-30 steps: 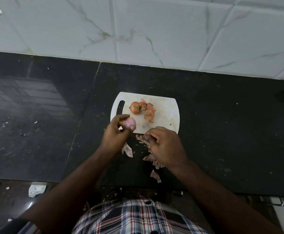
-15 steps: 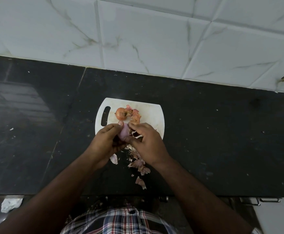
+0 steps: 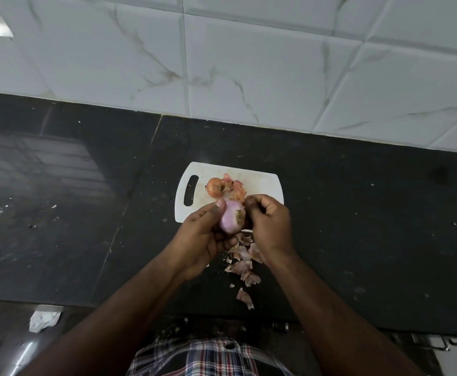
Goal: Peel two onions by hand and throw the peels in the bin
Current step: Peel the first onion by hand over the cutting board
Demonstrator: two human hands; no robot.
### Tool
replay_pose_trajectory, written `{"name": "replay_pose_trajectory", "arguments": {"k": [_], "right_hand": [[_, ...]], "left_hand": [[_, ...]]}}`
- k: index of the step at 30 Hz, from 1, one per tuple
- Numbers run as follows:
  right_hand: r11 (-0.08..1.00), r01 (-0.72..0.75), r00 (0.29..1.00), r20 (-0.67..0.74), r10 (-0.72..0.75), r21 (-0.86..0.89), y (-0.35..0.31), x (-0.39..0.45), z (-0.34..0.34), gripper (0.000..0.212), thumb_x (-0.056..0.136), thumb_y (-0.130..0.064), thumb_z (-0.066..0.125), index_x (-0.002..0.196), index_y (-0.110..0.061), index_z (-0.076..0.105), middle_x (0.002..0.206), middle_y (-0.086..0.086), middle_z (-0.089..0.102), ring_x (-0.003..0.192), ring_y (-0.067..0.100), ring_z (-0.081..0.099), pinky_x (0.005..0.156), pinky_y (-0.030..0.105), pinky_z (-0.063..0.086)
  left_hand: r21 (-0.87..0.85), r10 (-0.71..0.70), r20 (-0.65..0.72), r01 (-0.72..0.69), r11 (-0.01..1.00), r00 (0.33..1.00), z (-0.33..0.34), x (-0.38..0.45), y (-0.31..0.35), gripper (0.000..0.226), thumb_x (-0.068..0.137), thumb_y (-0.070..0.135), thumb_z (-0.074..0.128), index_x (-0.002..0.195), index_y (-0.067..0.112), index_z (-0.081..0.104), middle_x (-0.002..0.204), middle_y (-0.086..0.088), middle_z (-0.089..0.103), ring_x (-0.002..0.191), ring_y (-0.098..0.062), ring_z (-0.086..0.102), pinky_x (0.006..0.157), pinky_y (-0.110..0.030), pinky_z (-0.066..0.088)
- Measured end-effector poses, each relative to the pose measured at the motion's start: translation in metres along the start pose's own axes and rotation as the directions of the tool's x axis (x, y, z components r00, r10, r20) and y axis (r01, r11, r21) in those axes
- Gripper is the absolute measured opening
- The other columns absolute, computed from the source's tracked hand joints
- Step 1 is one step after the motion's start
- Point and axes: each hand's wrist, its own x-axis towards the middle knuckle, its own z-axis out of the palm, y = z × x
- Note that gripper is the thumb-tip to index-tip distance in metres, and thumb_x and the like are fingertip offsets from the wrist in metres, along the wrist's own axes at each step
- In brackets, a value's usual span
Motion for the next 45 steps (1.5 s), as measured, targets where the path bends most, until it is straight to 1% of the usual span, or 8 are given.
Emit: {"name": "replay_pose_trajectory", "arguments": {"k": [6, 11, 22, 25, 29, 35, 42, 45], "right_hand": [[0.995, 0.070, 0.964, 0.262, -0.051, -0.065, 0.000, -0.009, -0.031, 0.034, 0.094, 0.002, 0.060, 0.111, -0.025, 0.073, 0.101, -0.004, 0.076, 0.088, 0.000, 0.071, 0.077, 0.023, 0.058], [0.946, 0.288, 0.895, 0.391, -0.213, -0.145, -0.012, -0.011, -0.028, 0.045, 0.082, -0.016, 0.079, 0.123, -0.029, 0.068, 0.122, -0.028, 0.061, 0.124, -0.005, 0.053, 0.095, 0.020, 0.050], [0.759, 0.511, 0.841, 0.051, -0.539, -0.404, -0.005, -0.014, 0.002, 0.004, 0.085, -0.009, 0.064, 0.086, -0.007, 0.068, 0.087, 0.000, 0.064, 0.084, 0.013, 0.057, 0.074, 0.016, 0.040], [0.860, 0.310, 0.940, -0.004, -0.341, -0.406, -0.008, -0.019, 0.010, 0.012, 0.097, -0.010, 0.051, 0.093, -0.006, 0.062, 0.088, -0.002, 0.056, 0.083, 0.014, 0.050, 0.072, 0.019, 0.033], [0.980, -0.157, 0.987, -0.045, 0.153, -0.122, -0.012, -0.001, -0.006, 0.023, 0.103, -0.022, 0.045, 0.086, -0.022, 0.060, 0.079, -0.004, 0.061, 0.077, 0.020, 0.062, 0.078, 0.047, 0.057], [0.988, 0.074, 0.962, 0.270, -0.036, -0.132, -0.021, -0.014, -0.023, 0.013, 0.093, -0.020, 0.068, 0.102, -0.028, 0.074, 0.097, -0.012, 0.075, 0.090, 0.000, 0.069, 0.081, 0.023, 0.057], [0.937, 0.238, 0.970, 0.014, -0.242, -0.256, -0.007, -0.022, -0.001, 0.003, 0.088, -0.015, 0.072, 0.085, -0.015, 0.069, 0.081, -0.007, 0.069, 0.078, 0.008, 0.065, 0.070, 0.028, 0.055], [0.978, 0.059, 0.998, 0.033, -0.054, -0.198, -0.001, -0.019, 0.000, 0.012, 0.095, -0.016, 0.062, 0.084, -0.018, 0.067, 0.079, -0.004, 0.067, 0.074, 0.014, 0.063, 0.065, 0.032, 0.054]], "left_hand": [[-0.059, -0.124, -0.036, 0.121, 0.991, 0.992, -0.010, 0.000, 0.007, 0.061, 0.092, 0.051, 0.054, 0.124, 0.000, 0.059, 0.105, -0.025, 0.067, 0.068, -0.019, 0.064, 0.058, -0.024, 0.056], [-0.051, -0.159, -0.026, 0.157, 0.986, 0.987, -0.011, 0.002, 0.007, 0.058, 0.094, 0.053, 0.054, 0.119, 0.002, 0.062, 0.082, -0.015, 0.067, 0.065, -0.019, 0.062, 0.056, -0.023, 0.056], [-0.047, -0.036, -0.019, 0.035, 0.998, 0.999, -0.003, 0.001, -0.002, 0.063, 0.088, 0.046, 0.058, 0.128, -0.002, 0.056, 0.086, -0.013, 0.069, 0.067, -0.017, 0.065, 0.060, -0.024, 0.056], [0.000, 0.035, -0.011, -0.035, 0.999, 0.999, -0.003, 0.001, -0.001, 0.057, 0.089, 0.042, 0.056, 0.128, 0.001, 0.053, 0.096, -0.016, 0.067, 0.072, -0.019, 0.065, 0.063, -0.027, 0.056], [-0.014, 0.028, 0.017, -0.027, 1.000, 0.999, -0.012, -0.004, 0.001, 0.046, 0.092, 0.039, 0.052, 0.124, 0.007, 0.057, 0.106, -0.023, 0.071, 0.071, -0.022, 0.066, 0.065, -0.028, 0.056], [-0.039, 0.030, 0.012, -0.030, 0.999, 0.999, -0.020, -0.001, 0.001, 0.045, 0.092, 0.026, 0.056, 0.132, 0.007, 0.055, 0.112, -0.019, 0.068, 0.087, -0.024, 0.070, 0.078, -0.032, 0.061], [-0.116, 0.069, 0.050, -0.063, 0.991, 0.996, -0.017, 0.003, -0.002, 0.056, 0.082, 0.009, 0.071, 0.135, 0.003, 0.053, 0.130, -0.025, 0.061, 0.105, -0.031, 0.068, 0.091, -0.041, 0.059], [-0.022, 0.123, 0.022, -0.122, 0.992, 0.992, -0.015, 0.002, -0.004, 0.058, 0.075, 0.001, 0.076, 0.130, 0.006, 0.058, 0.134, -0.021, 0.057, 0.102, -0.031, 0.069, 0.083, -0.035, 0.061]]}}
